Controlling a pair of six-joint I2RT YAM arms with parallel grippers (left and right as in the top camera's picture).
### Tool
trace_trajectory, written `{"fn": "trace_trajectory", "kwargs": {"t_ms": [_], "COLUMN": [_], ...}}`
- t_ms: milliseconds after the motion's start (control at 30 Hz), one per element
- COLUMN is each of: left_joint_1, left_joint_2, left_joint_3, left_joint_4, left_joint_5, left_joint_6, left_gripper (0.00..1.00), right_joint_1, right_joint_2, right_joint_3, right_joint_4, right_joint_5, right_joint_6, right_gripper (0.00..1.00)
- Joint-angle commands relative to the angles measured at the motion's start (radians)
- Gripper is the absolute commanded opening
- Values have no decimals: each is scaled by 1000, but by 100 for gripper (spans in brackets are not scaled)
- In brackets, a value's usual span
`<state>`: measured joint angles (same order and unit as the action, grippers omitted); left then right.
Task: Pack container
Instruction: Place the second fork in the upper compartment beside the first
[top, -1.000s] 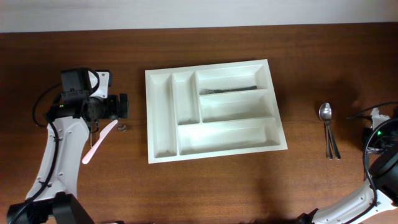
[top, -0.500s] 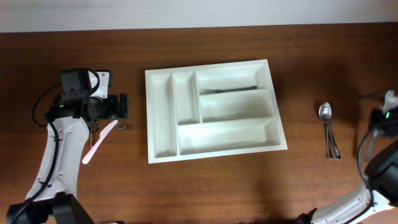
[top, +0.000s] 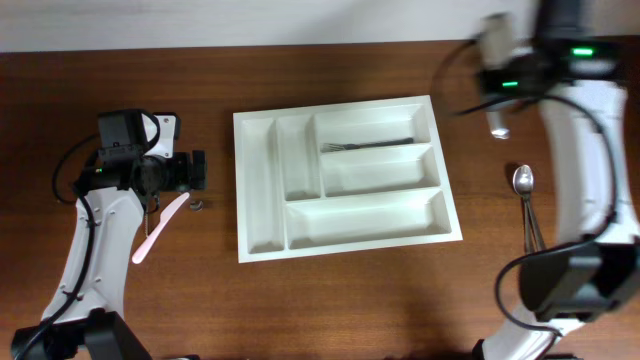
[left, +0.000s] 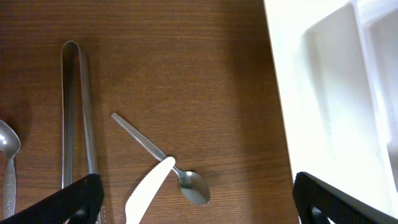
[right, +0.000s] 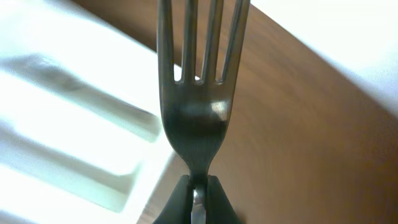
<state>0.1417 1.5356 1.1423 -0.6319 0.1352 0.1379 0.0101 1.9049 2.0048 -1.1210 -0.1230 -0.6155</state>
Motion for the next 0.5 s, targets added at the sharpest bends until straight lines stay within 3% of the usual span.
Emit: {"fn": "trace_trajectory", "kwargs": {"t_ms": [0, 167, 467], "left_joint_1": [3, 3, 3], "left_joint_2": [6, 6, 6], "left_joint_3": [18, 18, 18], "left_joint_4": [2, 2, 2], "left_joint_5": [15, 15, 15], "left_joint_6": [17, 17, 17], "left_gripper": [99, 99, 99], "right_joint_1": [111, 210, 220], "right_joint_2": [50, 137, 311], "right_joint_3": [-2, -2, -2], "right_joint_4": [15, 72, 264], "right_joint_5": [-14, -14, -155], "right_joint_6": [-354, -622, -710], "right_gripper": [4, 4, 4]}}
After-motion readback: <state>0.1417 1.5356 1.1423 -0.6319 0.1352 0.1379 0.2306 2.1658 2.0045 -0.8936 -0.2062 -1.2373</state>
